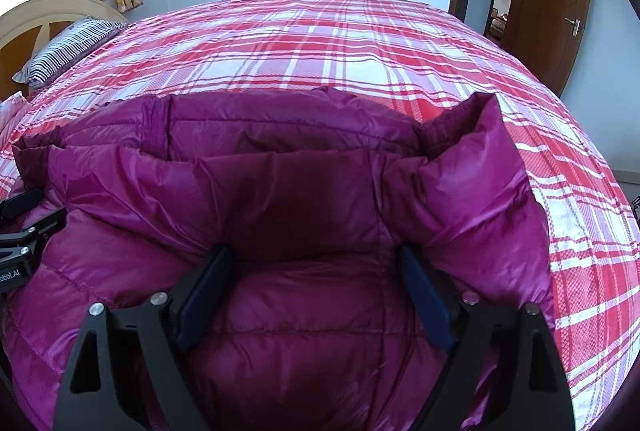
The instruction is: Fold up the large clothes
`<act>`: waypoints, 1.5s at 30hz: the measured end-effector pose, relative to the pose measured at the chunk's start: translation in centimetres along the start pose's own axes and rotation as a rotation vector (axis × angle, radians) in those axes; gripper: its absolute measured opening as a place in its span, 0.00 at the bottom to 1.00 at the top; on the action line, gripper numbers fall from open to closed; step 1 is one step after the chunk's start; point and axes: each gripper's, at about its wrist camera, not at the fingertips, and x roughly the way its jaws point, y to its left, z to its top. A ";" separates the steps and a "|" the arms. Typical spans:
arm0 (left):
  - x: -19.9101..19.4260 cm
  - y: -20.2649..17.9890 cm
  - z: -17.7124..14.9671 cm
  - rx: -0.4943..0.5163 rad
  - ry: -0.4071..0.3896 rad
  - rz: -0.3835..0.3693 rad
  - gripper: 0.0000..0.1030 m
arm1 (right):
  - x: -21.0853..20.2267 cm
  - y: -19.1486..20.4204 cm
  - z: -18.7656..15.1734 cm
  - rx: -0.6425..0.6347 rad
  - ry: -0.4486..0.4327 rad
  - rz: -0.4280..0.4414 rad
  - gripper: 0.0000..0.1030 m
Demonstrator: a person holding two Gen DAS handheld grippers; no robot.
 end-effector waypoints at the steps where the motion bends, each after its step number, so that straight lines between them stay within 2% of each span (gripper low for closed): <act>1: 0.0 0.0 0.0 0.000 0.000 0.000 0.90 | 0.0 0.0 0.0 -0.001 0.000 -0.002 0.86; 15: -0.7 -0.3 0.8 0.015 0.021 0.028 0.91 | 0.0 0.9 0.6 -0.035 0.013 -0.035 0.87; 17: -3.0 -0.6 1.2 0.031 -0.022 0.031 0.91 | -0.9 1.0 0.7 -0.042 0.009 -0.039 0.86; 18: -5.5 -0.9 1.4 0.021 -0.086 -0.005 0.91 | -1.8 0.8 0.7 -0.031 -0.010 -0.037 0.86; 20: -8.2 -1.5 1.5 0.014 -0.158 -0.065 0.91 | -4.6 0.4 0.4 0.014 -0.084 0.003 0.87; 22: -9.7 -3.4 1.5 0.042 -0.184 -0.127 0.92 | -6.1 0.2 0.2 0.010 -0.132 0.005 0.90; 24: -8.7 -5.8 1.0 0.100 -0.145 -0.161 0.92 | -6.5 -0.1 0.2 0.002 -0.172 -0.040 0.90; 25: -7.9 -6.7 0.8 0.116 -0.132 -0.151 0.92 | -6.1 -0.4 0.3 -0.001 -0.174 -0.043 0.90; 29: -3.9 -8.9 -0.6 0.166 -0.041 -0.116 0.92 | -3.3 -2.7 0.4 0.053 -0.100 -0.046 0.90; 34: -1.8 -8.1 -0.8 0.102 -0.020 -0.155 0.98 | -1.5 -4.1 0.0 0.103 -0.041 -0.001 0.91; 41: -1.5 -8.8 -1.2 0.127 -0.023 -0.114 0.99 | -1.0 -3.7 -0.5 0.092 -0.019 -0.027 0.93; 45: -1.1 -8.6 -1.1 0.124 -0.018 -0.120 0.99 | -0.6 -3.9 -0.5 0.091 -0.011 -0.027 0.95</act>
